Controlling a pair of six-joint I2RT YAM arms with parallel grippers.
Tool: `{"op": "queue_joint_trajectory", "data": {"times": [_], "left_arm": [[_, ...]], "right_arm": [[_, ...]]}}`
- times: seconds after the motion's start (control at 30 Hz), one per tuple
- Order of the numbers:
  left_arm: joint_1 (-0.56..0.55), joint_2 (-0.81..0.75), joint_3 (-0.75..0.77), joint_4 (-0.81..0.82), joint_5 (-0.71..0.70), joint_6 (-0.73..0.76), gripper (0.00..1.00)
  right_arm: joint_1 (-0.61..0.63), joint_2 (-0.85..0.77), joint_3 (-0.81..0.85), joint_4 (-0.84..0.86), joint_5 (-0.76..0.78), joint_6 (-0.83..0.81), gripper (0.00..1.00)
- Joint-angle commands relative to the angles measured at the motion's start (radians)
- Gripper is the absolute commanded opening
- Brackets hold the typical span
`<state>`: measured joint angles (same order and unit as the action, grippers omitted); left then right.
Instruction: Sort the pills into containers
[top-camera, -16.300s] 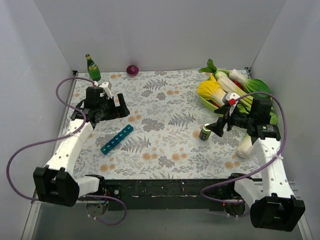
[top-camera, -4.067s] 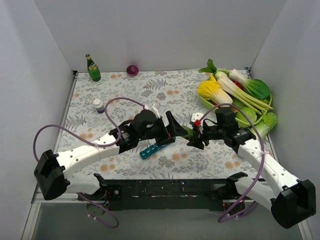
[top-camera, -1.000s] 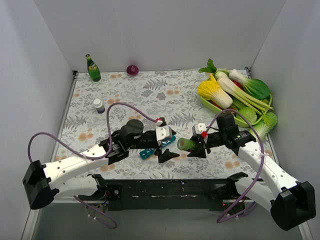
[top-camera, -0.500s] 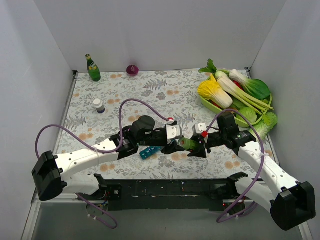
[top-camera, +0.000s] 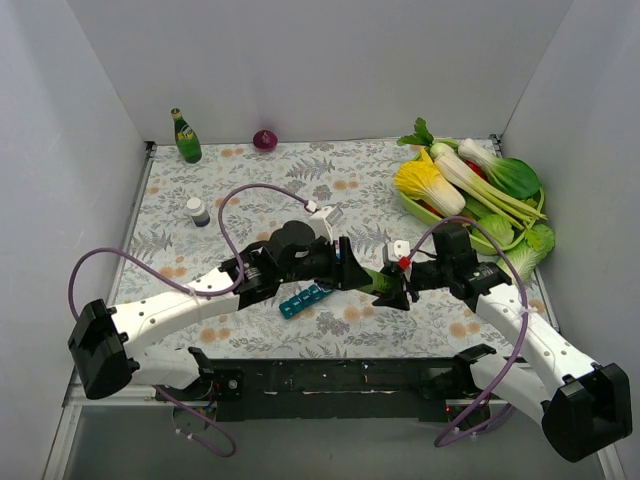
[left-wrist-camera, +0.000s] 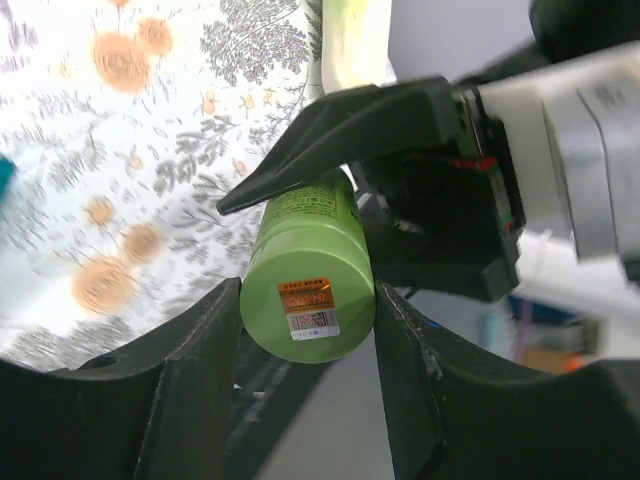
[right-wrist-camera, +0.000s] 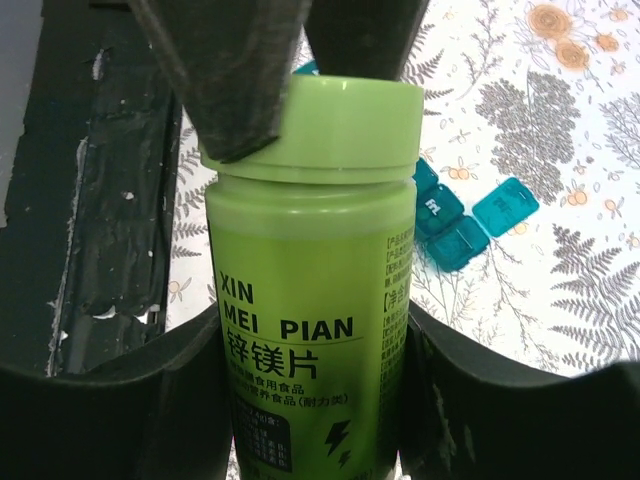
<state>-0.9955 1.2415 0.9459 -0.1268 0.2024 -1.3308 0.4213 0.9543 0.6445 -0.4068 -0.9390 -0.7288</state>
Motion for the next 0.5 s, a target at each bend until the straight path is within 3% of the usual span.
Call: {"op": "queue_joint_trajectory", "data": {"times": [0.0,0.1,0.3,0.37,0.4,0.47], "left_arm": [[0.018,0.051,0.114,-0.132,0.029,-0.539,0.00],[0.017,0.101,0.163,-0.204,0.038,-0.614,0.00],[0.028,0.095,0.171,-0.191,0.055,-0.607,0.01],[0.032,0.076,0.156,-0.169,0.054,-0.591,0.14],[0.035,0.059,0.137,-0.157,0.058,-0.578,0.31],[0.046,0.041,0.113,-0.114,0.101,-0.567,0.51]], "right_arm": [[-0.009,-0.006,0.001,0.060,0.089,0.055,0.01],[-0.010,-0.005,0.006,0.060,0.103,0.063,0.01],[-0.021,-0.022,-0.003,0.062,0.100,0.068,0.01],[-0.024,-0.023,-0.003,0.066,0.092,0.072,0.01],[-0.026,-0.022,-0.003,0.068,0.089,0.075,0.01],[-0.026,-0.020,0.000,0.068,0.082,0.077,0.01]]}}
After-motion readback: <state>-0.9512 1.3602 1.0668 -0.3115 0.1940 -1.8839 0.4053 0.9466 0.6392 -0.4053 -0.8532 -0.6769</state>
